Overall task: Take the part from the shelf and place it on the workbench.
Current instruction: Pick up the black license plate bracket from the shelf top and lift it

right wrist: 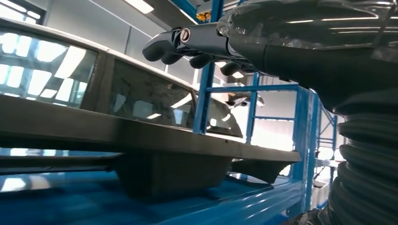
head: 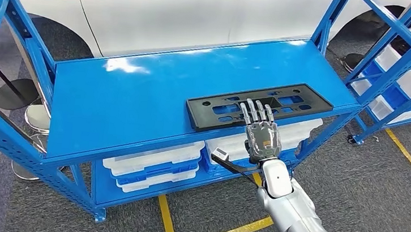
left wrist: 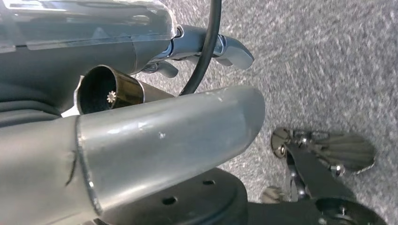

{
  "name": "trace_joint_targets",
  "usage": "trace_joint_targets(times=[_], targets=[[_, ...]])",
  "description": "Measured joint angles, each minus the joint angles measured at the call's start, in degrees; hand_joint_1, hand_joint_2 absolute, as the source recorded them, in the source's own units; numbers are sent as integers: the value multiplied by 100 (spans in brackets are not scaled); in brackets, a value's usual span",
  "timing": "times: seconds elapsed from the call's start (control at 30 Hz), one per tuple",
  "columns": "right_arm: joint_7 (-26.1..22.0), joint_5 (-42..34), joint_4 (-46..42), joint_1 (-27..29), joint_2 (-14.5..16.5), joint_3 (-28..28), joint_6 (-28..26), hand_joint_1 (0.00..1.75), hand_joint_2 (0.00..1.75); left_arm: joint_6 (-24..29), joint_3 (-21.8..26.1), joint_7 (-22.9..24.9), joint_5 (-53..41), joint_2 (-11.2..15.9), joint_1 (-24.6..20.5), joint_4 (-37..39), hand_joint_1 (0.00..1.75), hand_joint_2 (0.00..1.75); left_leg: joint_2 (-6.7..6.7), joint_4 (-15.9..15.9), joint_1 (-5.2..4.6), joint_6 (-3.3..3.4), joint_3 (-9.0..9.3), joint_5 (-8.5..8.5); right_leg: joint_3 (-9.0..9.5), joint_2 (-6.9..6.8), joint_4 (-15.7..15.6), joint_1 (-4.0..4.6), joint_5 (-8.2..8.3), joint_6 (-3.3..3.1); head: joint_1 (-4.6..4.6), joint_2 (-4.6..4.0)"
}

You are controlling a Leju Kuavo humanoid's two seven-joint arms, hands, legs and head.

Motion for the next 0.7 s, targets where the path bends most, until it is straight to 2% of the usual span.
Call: trace_joint_targets(times=[0.03, 0.07, 0.1, 0.17, 0.23, 0.3, 0.37, 0.4, 0.43, 0.53, 0.63, 0.7], targets=[[3, 2, -1, -3, -31, -19, 0, 0, 175, -5, 1, -1, 1, -5, -5, 0, 0, 0, 0, -13, -25, 6, 28, -11, 137, 1, -336, 40, 167, -92, -5, 0], [8, 10, -2, -5, -49, -33, 0, 0, 175, -9, 1, -1, 3, -10, -11, 0, 0, 0, 4, -30, -31, 2, 46, -14, 237, 0, -583, 77, 256, -160, -4, 0], [23, 22, -2, -5, -60, -45, 0, 0, 175, -11, 1, -1, 7, -14, -18, 0, 0, 0, 8, -50, -27, -8, 55, -11, 288, -2, -703, 102, 269, -202, -7, 0], [75, 56, 1, 0, -71, -85, -1, 0, 175, -10, 2, 9, 9, -17, -29, 0, 0, 0, 14, -101, -26, -52, 77, 6, 340, -10, -821, 112, 292, -210, -3, 0], [131, 84, 9, 11, -82, -160, -1, 0, 175, -7, 3, 26, -2, -15, -26, 0, 0, 0, 31, -33, -37, -100, 67, -74, 443, -31, -985, 66, 354, -181, -8, 0], [171, 94, 32, 34, -111, -266, 0, 0, 175, -4, 3, 39, -12, -12, -19, 0, 0, 0, 47, 431, -27, -144, -128, -358, 516, -56, -1095, 26, 403, -155, -12, 0], [211, 94, 64, 87, -158, -396, 0, 0, 175, 0, 3, 26, -10, -9, -13, 0, 0, 0, 51, 1113, 1, -190, -453, -654, 509, -64, -1084, 20, 400, -154, -13, 0], [225, 91, 77, 125, -182, -464, 0, 0, 175, 3, 3, 11, -9, -8, -8, 0, 0, 0, 52, 1300, 13, -211, -549, -684, 500, -66, -1065, 19, 391, -144, -14, 0], [235, 84, 86, 168, -210, -534, 0, 0, 175, 8, 3, -3, -8, -6, -4, 0, 0, 0, 53, 1299, 23, -228, -552, -613, 492, -64, -1042, 15, 379, -129, -14, 0], [238, 63, 93, 238, -264, -654, 0, 0, 175, 16, 3, -19, -10, -4, -2, 0, 0, 0, 55, 928, 33, -243, -370, -327, 488, -58, -1000, 5, 354, -94, -13, 0], [238, 61, 92, 243, -269, -668, 0, 0, 175, 18, 3, -18, -11, -4, -3, 0, 0, 0, 56, 861, 34, -243, -334, -290, 488, -58, -993, 4, 350, -90, -13, 0], [234, 56, 84, 271, -288, -728, 0, 0, 175, 27, 3, -14, -15, -2, -7, 0, 0, 0, 60, 453, 35, -234, -129, -133, 480, -58, -947, -3, 323, -64, -13, 0]])
